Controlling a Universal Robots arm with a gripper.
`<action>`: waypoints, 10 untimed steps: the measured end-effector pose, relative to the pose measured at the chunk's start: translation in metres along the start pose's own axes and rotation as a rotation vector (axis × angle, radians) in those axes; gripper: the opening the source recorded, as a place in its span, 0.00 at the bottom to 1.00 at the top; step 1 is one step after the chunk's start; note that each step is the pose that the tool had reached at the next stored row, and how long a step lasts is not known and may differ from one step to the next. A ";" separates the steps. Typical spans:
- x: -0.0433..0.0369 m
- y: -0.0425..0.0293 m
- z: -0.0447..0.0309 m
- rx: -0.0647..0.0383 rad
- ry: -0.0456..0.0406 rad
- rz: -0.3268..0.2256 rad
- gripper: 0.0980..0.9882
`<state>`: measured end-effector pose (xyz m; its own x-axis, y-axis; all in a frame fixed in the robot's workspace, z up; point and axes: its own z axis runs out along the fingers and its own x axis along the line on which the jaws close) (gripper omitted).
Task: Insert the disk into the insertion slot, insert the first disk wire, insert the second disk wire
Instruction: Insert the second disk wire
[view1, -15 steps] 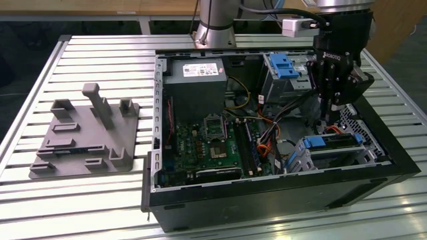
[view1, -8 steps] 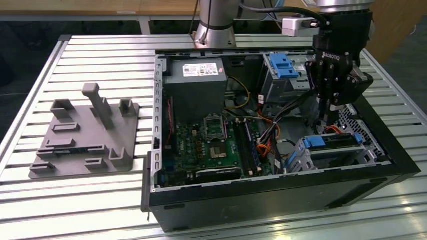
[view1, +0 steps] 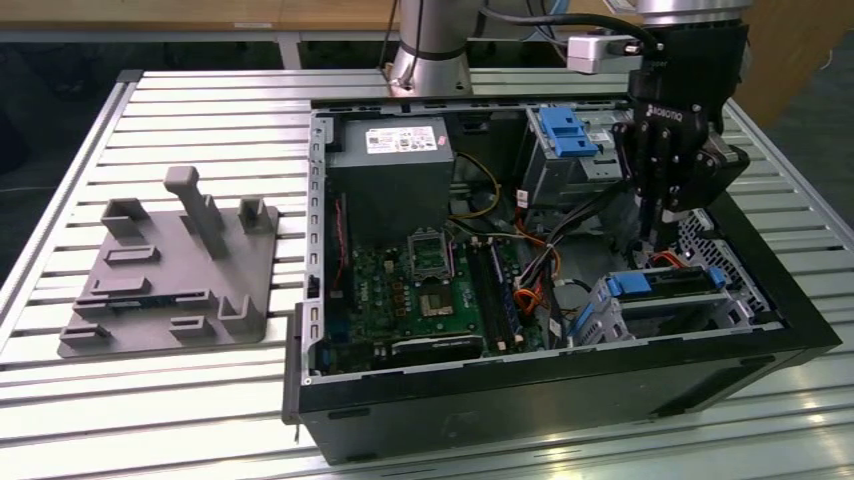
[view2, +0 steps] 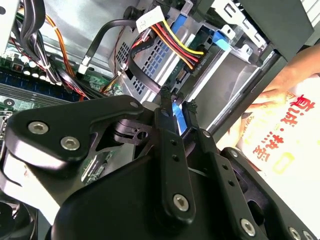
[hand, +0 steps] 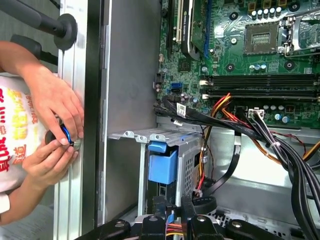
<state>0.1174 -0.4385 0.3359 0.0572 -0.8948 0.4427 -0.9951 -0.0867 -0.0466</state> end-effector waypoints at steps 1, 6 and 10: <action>-0.0001 0.0000 0.0001 -0.001 0.0003 0.000 0.19; 0.0002 0.0000 0.0015 -0.002 0.0003 -0.001 0.19; 0.0006 0.0001 0.0021 -0.002 0.0003 -0.001 0.19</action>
<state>0.1175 -0.4400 0.3343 0.0584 -0.8946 0.4430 -0.9952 -0.0869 -0.0443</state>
